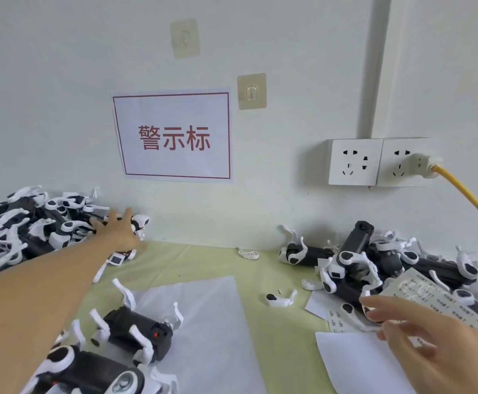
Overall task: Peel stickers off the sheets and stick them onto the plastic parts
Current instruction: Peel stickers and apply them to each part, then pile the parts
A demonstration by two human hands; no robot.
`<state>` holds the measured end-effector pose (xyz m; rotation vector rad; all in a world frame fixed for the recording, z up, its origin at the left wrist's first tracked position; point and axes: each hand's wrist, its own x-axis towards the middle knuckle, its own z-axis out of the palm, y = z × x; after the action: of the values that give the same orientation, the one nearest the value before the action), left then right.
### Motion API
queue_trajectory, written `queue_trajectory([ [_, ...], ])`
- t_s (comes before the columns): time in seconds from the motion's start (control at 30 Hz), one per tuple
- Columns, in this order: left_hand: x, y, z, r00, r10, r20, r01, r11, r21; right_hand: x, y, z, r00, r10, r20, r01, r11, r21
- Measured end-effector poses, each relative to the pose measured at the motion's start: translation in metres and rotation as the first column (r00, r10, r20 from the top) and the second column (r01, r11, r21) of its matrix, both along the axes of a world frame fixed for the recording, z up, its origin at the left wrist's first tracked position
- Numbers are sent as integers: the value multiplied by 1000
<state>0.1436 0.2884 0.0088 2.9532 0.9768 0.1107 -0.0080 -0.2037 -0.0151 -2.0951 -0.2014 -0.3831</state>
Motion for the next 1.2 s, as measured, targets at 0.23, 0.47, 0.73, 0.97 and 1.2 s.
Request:
queue_trajectory([
  [0.23,-5,-8,5,989,-122,85,93,953,288,0,0,1,1000,4,-17,-5,1000,-26],
  [0.47,-4,-29,10,930,-367,-38,355,864,356,-4,3,5,1000,11,-12,-11,1000,-15],
  [0.73,11,-17,-22,984,-152,95,153,988,-5,1,2,-1,1000,-5,3,5,1000,-4],
  [0.97,3,-34,-17,926,-315,208,277,942,191,5,-1,1,999,5,47,-4,1000,-10],
  [1.2,-14,-88,3,749,-554,363,617,782,-82,-4,1,6,1000,25,14,-25,999,-32],
])
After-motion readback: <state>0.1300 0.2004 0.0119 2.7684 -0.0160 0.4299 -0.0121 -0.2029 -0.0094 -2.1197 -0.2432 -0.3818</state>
